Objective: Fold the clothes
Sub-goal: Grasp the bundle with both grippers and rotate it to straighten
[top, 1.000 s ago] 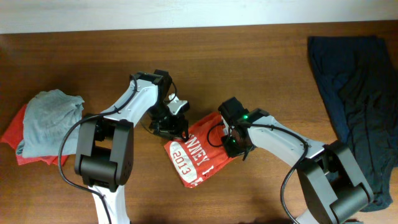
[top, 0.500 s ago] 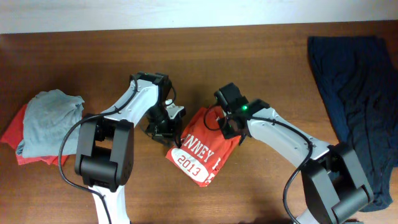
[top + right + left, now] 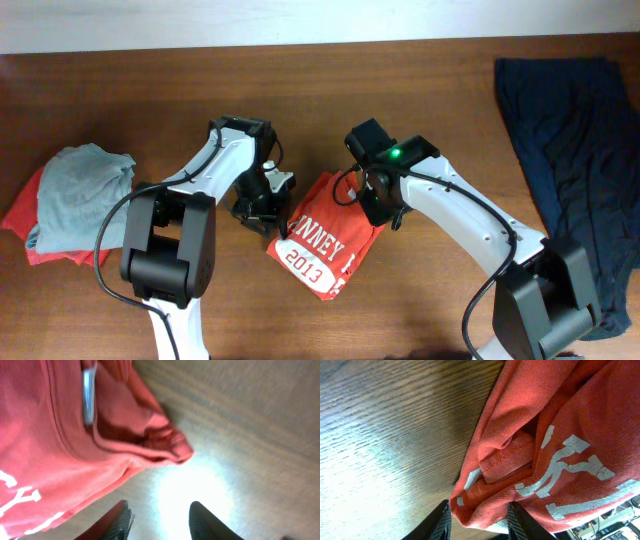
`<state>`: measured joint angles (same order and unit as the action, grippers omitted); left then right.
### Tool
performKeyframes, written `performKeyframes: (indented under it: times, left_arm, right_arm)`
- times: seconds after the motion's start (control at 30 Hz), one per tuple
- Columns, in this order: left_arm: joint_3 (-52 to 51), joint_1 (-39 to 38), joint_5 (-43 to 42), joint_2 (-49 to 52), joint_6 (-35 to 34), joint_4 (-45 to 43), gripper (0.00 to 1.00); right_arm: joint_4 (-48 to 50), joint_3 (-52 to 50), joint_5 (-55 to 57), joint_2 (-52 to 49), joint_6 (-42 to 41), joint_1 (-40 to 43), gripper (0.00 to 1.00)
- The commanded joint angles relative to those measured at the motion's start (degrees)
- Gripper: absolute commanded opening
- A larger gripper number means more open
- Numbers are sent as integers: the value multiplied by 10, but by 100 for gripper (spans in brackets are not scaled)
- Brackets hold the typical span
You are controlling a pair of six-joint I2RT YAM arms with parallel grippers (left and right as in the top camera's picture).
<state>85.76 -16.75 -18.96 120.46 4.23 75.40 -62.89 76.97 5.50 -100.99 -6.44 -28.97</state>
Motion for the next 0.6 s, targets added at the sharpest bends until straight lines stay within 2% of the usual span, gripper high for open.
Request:
performKeyframes:
  times: [0.0,0.27,0.57]
  left_arm:
    - [4,-2,8,7,-5,3,37]
    - [4,-12,7,7,-5,26,38]
    - [-21,-63,-2,7,-5,33,38]
  right_arm:
    - [1,-17,-35,3,0,-2,46]
    - [161,-151,-35,-1,-14,-2,46]
    - [285,-168,-33,-7,-14,-2,50]
